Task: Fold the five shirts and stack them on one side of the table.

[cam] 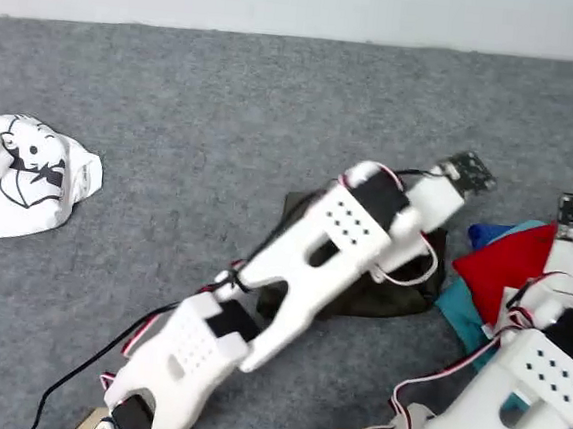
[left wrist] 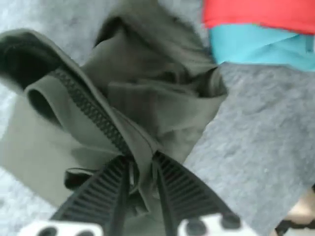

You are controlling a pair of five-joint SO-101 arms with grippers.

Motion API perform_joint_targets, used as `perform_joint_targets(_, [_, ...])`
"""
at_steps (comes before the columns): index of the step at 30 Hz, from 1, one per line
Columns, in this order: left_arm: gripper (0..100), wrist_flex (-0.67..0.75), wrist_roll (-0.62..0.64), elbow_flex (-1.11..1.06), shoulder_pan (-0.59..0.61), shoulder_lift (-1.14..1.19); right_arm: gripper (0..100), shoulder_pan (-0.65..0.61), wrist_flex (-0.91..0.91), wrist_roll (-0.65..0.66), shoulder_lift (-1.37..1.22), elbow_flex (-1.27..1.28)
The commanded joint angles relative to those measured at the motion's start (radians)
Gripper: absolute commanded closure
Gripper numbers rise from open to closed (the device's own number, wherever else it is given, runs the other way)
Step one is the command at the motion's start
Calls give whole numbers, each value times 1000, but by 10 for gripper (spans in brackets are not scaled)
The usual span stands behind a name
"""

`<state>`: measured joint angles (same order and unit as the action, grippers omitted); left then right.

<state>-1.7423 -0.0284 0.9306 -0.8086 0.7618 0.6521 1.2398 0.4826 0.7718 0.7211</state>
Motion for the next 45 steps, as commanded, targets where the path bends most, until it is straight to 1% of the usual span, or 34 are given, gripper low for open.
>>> perform_joint_targets(1, [988,-8,14,110,-43,46,816,24,4,14,27,-44])
perform_joint_targets(6, [988,26,68,262,-58,172,816,25,4,14,27,-44])
perform_joint_targets(11, [987,21,71,426,-58,302,812,25,8,12,27,-44])
perform_joint_targets(13, [972,15,71,493,-58,334,812,25,12,12,27,-44])
perform_joint_targets(15, [943,-6,71,542,-60,344,812,25,12,12,25,-44])
perform_joint_targets(19, [848,-11,71,575,-80,339,812,22,13,14,25,-43])
perform_joint_targets(22, [837,-12,71,625,-78,295,812,24,13,14,25,-43])
perform_joint_targets(25, [836,-12,71,656,-58,196,812,24,13,14,25,-43])
perform_joint_targets(27, [835,-14,69,656,-25,127,812,24,13,14,25,-41])
perform_joint_targets(29, [836,-14,69,654,43,74,812,24,13,14,25,-41])
perform_joint_targets(32, [836,-14,69,596,207,48,812,19,13,12,25,-38])
perform_joint_targets(34, [836,-12,69,478,310,57,814,13,13,8,25,-38])
perform_joint_targets(36, [837,-12,69,328,373,81,814,-44,13,6,22,-37])
perform_joint_targets(37, [837,-12,69,259,391,95,814,-96,15,6,16,-32])
perform_joint_targets(39, [837,-9,68,153,410,123,815,-243,13,6,15,-17])
perform_joint_targets(42, [837,-8,23,104,419,181,815,-469,2,6,15,-15])
perform_joint_targets(45, [838,5,-51,102,425,267,815,-651,-33,8,-1,-15])
